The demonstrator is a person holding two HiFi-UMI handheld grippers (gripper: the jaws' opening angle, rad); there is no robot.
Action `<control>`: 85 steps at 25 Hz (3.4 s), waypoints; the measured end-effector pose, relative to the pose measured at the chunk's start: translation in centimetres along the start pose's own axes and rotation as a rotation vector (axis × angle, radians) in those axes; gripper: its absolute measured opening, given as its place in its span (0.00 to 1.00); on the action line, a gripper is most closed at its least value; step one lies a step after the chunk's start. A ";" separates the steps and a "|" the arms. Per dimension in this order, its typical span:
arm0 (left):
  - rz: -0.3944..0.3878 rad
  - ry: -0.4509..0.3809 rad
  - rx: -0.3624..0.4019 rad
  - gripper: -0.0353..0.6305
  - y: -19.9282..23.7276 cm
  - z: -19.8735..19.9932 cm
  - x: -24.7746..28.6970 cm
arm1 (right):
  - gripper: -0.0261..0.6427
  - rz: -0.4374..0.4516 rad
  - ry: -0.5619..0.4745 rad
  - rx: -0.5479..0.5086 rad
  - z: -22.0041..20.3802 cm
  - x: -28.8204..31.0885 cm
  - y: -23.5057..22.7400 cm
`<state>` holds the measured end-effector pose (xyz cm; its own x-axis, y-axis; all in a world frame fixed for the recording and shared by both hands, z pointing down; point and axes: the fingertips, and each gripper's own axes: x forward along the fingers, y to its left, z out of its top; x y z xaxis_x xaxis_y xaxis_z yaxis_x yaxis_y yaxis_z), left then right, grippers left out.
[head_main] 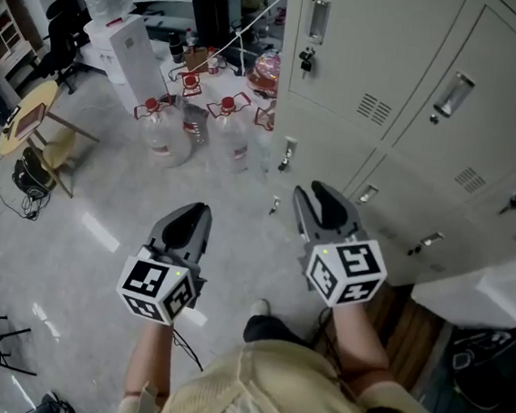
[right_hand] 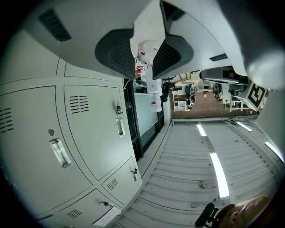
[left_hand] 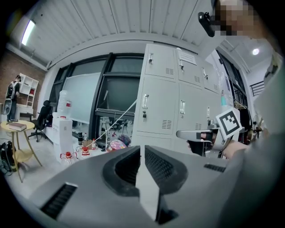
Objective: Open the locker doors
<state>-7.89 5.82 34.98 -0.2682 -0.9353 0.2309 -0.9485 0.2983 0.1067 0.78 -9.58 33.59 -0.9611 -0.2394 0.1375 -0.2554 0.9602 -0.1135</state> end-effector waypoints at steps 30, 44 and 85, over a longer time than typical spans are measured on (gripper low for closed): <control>-0.223 -0.110 0.092 0.09 4.7 10.2 14.8 | 0.21 -0.134 -0.202 -0.059 13.8 10.7 -5.4; -0.332 -0.084 0.112 0.09 11.0 12.3 20.9 | 0.21 -0.281 -0.199 -0.076 16.8 18.8 -8.2; -0.763 -0.036 0.122 0.09 11.1 11.5 26.0 | 0.21 -0.531 -0.215 -0.195 19.1 18.3 -4.8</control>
<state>-27.32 -17.38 31.04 0.4637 -0.8799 0.1040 -0.8843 -0.4523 0.1160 -17.61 -21.34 17.89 -0.7122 -0.6976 -0.0783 -0.7018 0.7051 0.1014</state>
